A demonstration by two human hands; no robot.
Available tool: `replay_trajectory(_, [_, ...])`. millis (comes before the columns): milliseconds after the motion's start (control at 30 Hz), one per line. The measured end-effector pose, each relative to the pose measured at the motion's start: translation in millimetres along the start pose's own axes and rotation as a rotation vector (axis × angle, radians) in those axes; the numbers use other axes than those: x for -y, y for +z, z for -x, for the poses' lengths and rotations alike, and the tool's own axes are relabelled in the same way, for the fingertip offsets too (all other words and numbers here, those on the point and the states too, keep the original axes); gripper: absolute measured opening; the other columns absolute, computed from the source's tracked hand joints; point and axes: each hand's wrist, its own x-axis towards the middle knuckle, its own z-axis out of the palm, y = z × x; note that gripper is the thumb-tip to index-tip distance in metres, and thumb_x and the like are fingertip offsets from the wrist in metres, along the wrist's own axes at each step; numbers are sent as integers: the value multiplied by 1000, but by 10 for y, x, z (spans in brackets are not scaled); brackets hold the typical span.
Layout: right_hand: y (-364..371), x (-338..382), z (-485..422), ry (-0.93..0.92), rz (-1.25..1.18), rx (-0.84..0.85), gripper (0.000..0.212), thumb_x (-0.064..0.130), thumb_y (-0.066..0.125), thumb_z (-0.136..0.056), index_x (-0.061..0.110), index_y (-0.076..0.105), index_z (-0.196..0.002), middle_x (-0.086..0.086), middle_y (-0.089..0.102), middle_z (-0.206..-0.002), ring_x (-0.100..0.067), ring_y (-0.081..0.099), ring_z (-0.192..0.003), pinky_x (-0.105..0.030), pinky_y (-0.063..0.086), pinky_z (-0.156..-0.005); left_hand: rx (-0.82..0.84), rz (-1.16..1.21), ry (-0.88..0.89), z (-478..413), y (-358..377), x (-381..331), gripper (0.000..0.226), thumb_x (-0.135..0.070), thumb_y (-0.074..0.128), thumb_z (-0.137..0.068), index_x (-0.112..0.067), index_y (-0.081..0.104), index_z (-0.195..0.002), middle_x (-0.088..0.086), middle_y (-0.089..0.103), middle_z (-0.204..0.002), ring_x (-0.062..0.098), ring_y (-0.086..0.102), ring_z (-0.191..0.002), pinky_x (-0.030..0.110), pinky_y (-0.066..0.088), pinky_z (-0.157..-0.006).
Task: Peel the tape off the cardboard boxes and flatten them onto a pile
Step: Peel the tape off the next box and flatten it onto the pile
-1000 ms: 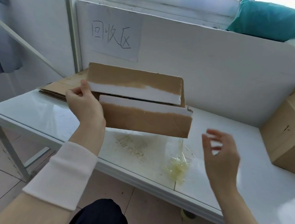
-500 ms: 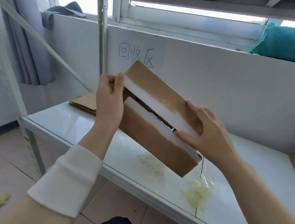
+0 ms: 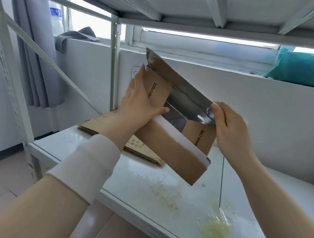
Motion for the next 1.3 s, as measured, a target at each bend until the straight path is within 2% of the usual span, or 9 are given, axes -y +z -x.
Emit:
replay_trajectory(200, [135, 127, -82, -40, -50, -10, 21, 27, 38, -98, 27, 58, -94, 16, 54, -78, 6, 49, -71, 2, 33, -62, 55, -88, -69, -75, -343, -20, 90, -33, 64, -78, -24, 9, -148, 2, 40, -134, 24, 44, -117, 34, 39, -92])
replay_trajectory(333, [237, 57, -89, 20, -82, -6, 19, 27, 39, -98, 28, 57, -90, 18, 53, -75, 6, 49, -69, 0, 33, -59, 145, 218, -121, -60, -635, 31, 24, -26, 33, -98, -21, 52, -112, 0, 55, -102, 19, 51, -94, 30, 40, -81])
replay_trajectory(467, [355, -18, -57, 113, -100, -16, 22, 29, 41, -97, 26, 56, -83, 15, 54, -71, -6, 48, -67, -5, 31, -61, -7, 301, -146, -101, -813, 201, 23, -15, 35, -97, -16, 57, -91, 3, 56, -81, 20, 52, -80, 31, 39, -71])
replay_trajectory(567, [399, -47, -37, 203, -175, -154, 22, 37, 47, -93, 27, 61, -106, 3, 63, -103, -11, 53, -90, -16, 37, -75, -83, 526, -168, -68, -907, 253, 33, -8, 38, -96, -22, 63, -82, 2, 64, -81, 21, 58, -86, 33, 43, -82])
replay_trajectory(733, [591, -108, 26, 517, -309, 79, 110, 51, 69, -71, 23, -4, -148, -7, 22, -153, -25, 31, -136, -41, 28, -110, -201, 813, -188, 22, -954, 192, 32, -11, 37, -99, -27, 63, -90, -10, 69, -80, 7, 65, -74, 29, 54, -74])
replay_trajectory(967, [987, -193, 147, 743, -463, 444, 146, 58, 79, -48, 24, -31, -139, -14, 41, -143, -34, 43, -127, -46, 31, -110, -71, 948, -69, 144, -781, 51, 28, -10, 34, -99, -19, 61, -102, -9, 72, -82, 5, 67, -78, 23, 54, -69])
replay_trajectory(1133, [1074, -297, 188, 661, -367, 319, 125, 36, 74, -75, 21, -32, -139, -6, 56, -123, -26, 53, -113, -34, 38, -93, -48, 1014, -28, 167, -752, 53, 29, -9, 32, -99, -17, 59, -106, -10, 73, -82, 4, 68, -80, 20, 54, -69])
replay_trajectory(1233, [1012, -431, 165, 682, -435, 132, 66, 25, 55, -86, 22, 19, -141, -2, 54, -103, -18, 52, -87, -32, 40, -76, -80, 1008, -41, 146, -803, 105, 28, -11, 31, -100, -18, 57, -109, -13, 71, -79, 2, 67, -76, 20, 54, -67])
replay_trajectory(1300, [939, -525, 160, 689, -539, 48, 17, 27, 50, -91, 21, 51, -107, -3, 59, -99, -18, 55, -85, -35, 44, -77, -130, 976, -47, 120, -865, 204, 29, -11, 30, -100, -20, 57, -106, -14, 70, -80, 1, 65, -77, 22, 54, -69])
